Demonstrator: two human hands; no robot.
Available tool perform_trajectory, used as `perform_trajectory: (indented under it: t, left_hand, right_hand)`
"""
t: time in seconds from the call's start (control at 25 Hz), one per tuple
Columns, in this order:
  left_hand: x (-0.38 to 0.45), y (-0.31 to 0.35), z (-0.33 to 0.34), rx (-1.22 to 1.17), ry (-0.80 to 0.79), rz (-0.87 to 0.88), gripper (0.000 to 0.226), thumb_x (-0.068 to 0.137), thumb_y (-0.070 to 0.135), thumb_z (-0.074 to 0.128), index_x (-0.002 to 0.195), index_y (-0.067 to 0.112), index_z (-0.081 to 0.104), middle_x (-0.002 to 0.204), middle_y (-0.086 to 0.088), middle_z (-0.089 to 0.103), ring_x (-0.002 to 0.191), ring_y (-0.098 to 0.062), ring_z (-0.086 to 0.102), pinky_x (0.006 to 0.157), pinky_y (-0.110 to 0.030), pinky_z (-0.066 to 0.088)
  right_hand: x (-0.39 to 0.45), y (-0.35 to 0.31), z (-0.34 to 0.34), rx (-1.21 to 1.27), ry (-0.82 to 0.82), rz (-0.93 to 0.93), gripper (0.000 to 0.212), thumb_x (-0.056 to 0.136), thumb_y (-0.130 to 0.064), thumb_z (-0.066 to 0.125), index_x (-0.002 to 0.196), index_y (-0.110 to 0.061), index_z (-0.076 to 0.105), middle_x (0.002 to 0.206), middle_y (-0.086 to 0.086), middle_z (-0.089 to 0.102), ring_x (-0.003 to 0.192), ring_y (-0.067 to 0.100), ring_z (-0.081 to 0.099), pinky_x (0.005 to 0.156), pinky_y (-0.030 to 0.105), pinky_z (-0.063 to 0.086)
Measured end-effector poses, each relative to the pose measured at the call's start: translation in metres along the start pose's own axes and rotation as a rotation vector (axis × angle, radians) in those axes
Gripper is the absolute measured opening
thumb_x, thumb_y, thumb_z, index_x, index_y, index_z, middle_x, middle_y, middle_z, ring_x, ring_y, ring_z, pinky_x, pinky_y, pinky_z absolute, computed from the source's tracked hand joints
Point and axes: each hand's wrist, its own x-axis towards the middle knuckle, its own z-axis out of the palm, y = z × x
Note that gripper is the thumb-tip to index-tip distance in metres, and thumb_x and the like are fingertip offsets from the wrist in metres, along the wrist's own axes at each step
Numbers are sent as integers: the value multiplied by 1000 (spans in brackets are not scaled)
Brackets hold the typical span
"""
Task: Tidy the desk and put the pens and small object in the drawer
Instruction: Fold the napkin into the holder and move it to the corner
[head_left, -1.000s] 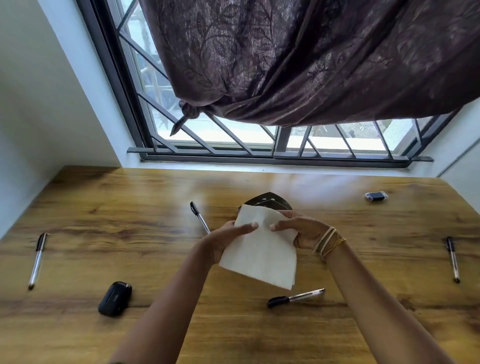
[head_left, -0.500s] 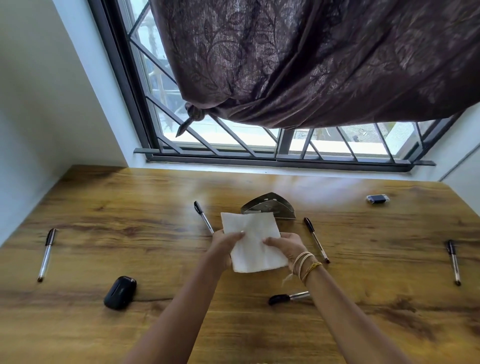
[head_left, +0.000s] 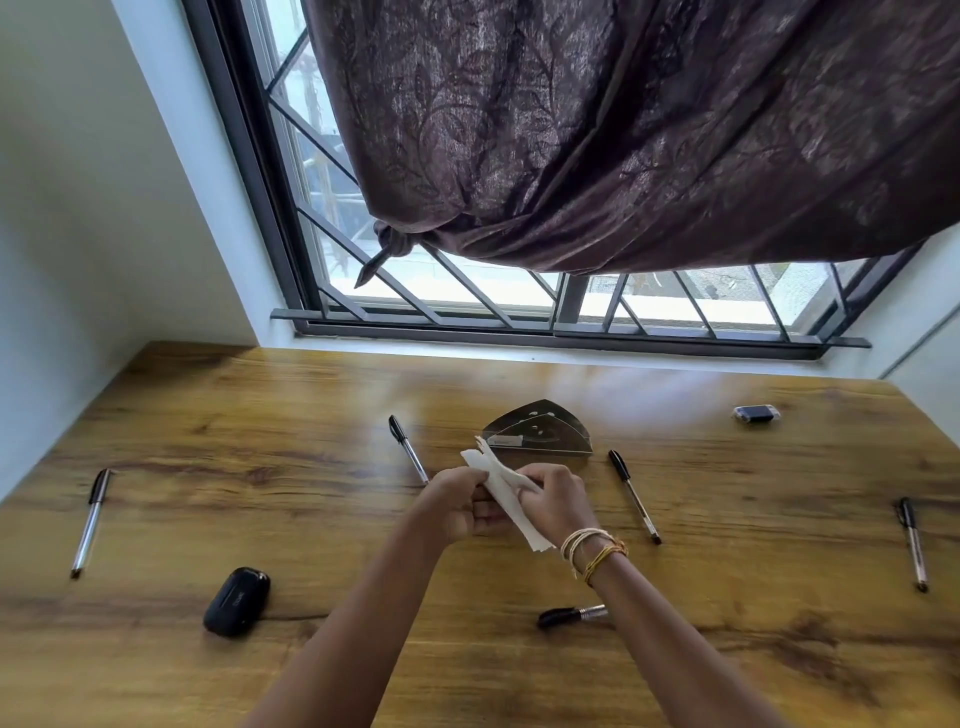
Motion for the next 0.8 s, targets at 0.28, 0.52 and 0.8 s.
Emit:
perform_trajectory:
  t: [0.28, 0.52, 0.8]
  left_hand:
    - [1, 7, -9, -190, -118, -61, 34, 100, 15, 36, 109, -11, 56, 83, -26, 72, 72, -34, 73, 70, -49, 58]
    - [-4, 9, -17, -101, -125, -28, 28, 95, 6, 47, 118, -8, 51, 104, -29, 68, 92, -37, 71, 78, -44, 60]
    - [-10, 25, -12, 440, 20, 516, 68, 69, 2, 81, 125, 17, 46, 103, -6, 60, 95, -23, 63, 74, -32, 60]
  right_hand:
    - [-2, 5, -1, 108, -207, -36, 21, 92, -38, 55, 103, -27, 69, 71, -10, 66, 52, -1, 53, 43, 9, 36]
    - [6, 10, -10, 82, -290, -37, 32, 89, -2, 51, 116, -14, 66, 81, -6, 63, 63, 7, 56, 45, 8, 39]
    - [31, 8, -50, 125, -389, -81, 35, 85, 9, 44, 105, -7, 68, 98, 9, 60, 88, 21, 58, 62, 19, 49]
